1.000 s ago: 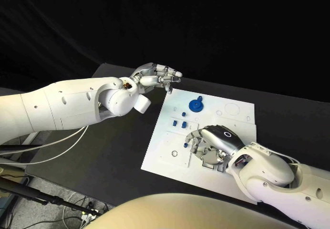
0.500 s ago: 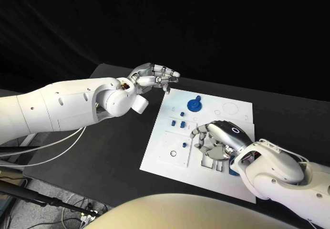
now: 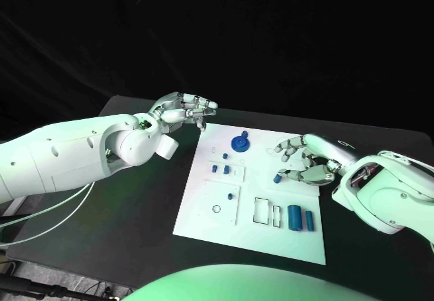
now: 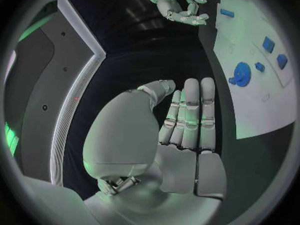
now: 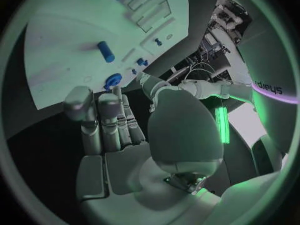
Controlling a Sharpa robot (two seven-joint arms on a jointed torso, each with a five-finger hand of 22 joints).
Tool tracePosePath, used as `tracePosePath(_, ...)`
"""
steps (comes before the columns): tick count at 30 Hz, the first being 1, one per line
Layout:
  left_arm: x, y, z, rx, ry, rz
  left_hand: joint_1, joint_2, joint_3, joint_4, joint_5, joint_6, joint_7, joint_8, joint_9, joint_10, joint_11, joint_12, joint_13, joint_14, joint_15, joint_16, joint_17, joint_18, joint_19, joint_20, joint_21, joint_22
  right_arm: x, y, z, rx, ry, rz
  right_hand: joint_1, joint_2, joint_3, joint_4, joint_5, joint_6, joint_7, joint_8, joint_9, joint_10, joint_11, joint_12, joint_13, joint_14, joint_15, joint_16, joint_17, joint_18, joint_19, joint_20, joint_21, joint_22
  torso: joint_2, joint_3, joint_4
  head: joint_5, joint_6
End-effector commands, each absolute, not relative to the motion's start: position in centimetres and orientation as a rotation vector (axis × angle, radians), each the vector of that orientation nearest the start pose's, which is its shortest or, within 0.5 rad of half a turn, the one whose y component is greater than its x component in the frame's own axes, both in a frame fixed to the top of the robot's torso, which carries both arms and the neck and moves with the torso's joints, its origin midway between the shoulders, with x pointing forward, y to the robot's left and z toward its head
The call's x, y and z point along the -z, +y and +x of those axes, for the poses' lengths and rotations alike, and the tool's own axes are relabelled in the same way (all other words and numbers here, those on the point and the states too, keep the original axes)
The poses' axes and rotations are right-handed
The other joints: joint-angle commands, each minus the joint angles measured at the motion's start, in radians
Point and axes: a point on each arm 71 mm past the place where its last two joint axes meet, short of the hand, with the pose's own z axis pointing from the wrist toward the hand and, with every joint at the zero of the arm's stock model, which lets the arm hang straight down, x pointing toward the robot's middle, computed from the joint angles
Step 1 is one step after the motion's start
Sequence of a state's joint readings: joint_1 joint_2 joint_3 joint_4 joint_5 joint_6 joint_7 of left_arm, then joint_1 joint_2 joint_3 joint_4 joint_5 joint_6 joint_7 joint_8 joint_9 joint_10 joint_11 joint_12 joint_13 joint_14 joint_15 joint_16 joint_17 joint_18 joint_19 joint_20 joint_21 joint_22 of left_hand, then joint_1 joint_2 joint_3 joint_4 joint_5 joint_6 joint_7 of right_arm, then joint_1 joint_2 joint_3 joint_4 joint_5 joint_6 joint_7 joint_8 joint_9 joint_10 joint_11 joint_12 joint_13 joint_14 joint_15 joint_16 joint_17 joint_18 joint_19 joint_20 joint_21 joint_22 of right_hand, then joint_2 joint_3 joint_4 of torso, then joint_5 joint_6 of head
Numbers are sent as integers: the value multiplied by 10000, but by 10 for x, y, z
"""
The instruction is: Assemble the parts on the task board
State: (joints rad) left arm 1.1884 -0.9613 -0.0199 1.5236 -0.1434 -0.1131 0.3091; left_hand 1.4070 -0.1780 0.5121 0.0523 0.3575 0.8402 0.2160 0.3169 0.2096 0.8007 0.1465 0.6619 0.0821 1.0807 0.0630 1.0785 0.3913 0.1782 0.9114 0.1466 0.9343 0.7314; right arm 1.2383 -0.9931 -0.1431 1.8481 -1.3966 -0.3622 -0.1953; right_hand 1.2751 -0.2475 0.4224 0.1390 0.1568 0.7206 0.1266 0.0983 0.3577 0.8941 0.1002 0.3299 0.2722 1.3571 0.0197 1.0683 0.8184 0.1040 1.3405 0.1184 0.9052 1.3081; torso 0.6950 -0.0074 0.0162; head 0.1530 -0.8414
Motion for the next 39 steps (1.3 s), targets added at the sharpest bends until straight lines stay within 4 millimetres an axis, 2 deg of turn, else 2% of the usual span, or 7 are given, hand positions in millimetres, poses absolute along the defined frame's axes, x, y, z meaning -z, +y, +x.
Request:
tracePosePath(1,177,253,481,15694,15746,-9746,-102,19,-43,-42,28,-31,-27,-22,9,-81,-11,-11,-16,-61,-19,-35,-13,66,14,62,-42,-10,181,-189,410,-7204,17944,-2095,416,189,-897,155,25,-985,-220,-297,-463,-150,92,-364,-596,-152,50,-225,-393,155,-96,50,-468,687,0,12,-4,-202,121)
tracePosePath(5,177,253,482,15708,15751,-9740,-102,20,-46,-45,28,-26,-28,-22,12,-83,-12,-5,-15,-64,-19,-35,-15,66,13,64,-44,-12,179,-193,412,-6745,17705,-2807,2066,939,-4186,1077,276,-779,-591,-183,-601,-1520,551,-1549,-1830,-158,393,-386,-855,236,-87,339,-1297,328,13,9,-5,-305,166)
tracePosePath(12,177,252,482,15741,15762,-9726,-102,20,-46,-45,28,-26,-28,-22,12,-83,-12,-5,-15,-64,-19,-35,-15,66,13,64,-44,-12,184,-195,415,-6262,18137,-3412,2648,-159,-5722,1629,703,-1438,-1173,-367,-999,-4309,952,-2615,-2199,-563,691,-806,-1620,380,-431,580,-2568,-129,21,-4,10,-430,194)
tracePosePath(22,177,251,482,15773,15780,-9714,-103,37,-47,-48,29,-9,-32,-21,21,-77,-16,12,-11,-71,-21,-36,-20,66,10,65,-49,-16,195,-192,423,-5583,18373,-4129,2792,-217,-5576,1617,827,-252,-736,20,-584,-4585,1026,-2549,-2148,-1027,773,-1079,-1997,634,-1059,667,-4445,-836,18,7,20,-397,125)
tracePosePath(24,177,251,482,15780,15789,-9713,-102,40,-47,-49,29,-6,-33,-20,22,-74,-17,15,-11,-72,-21,-36,-20,66,9,65,-49,-16,196,-191,424,-5611,18080,-3987,3125,1029,-4154,1547,172,516,-181,239,-381,-3226,525,-1920,-1972,-706,204,-1014,-2060,519,-535,245,-3393,-583,19,8,18,-392,126)
tracePosePath(26,177,251,482,15782,15791,-9712,-87,62,-39,-60,32,19,-39,-12,32,-54,-25,37,-5,-75,-26,-35,-24,69,9,64,-50,-18,197,-190,425,-5687,17767,-3854,3425,1082,-3202,1503,-233,782,458,270,-440,-1501,180,-1692,-1972,-182,-52,-751,-1616,407,-141,-142,-2790,-395,14,7,9,-397,116)
tracePosePath(39,177,250,482,15791,15803,-9713,-83,74,-38,-65,32,29,-40,-12,37,-43,-27,50,-2,-76,-30,-34,-27,69,10,62,-49,-18,206,-173,428,-6088,16968,-3995,2850,686,-1153,1448,-322,2345,352,635,-791,1723,29,-1900,-2069,659,-40,273,-145,85,633,-153,-630,561,25,11,13,-410,108)
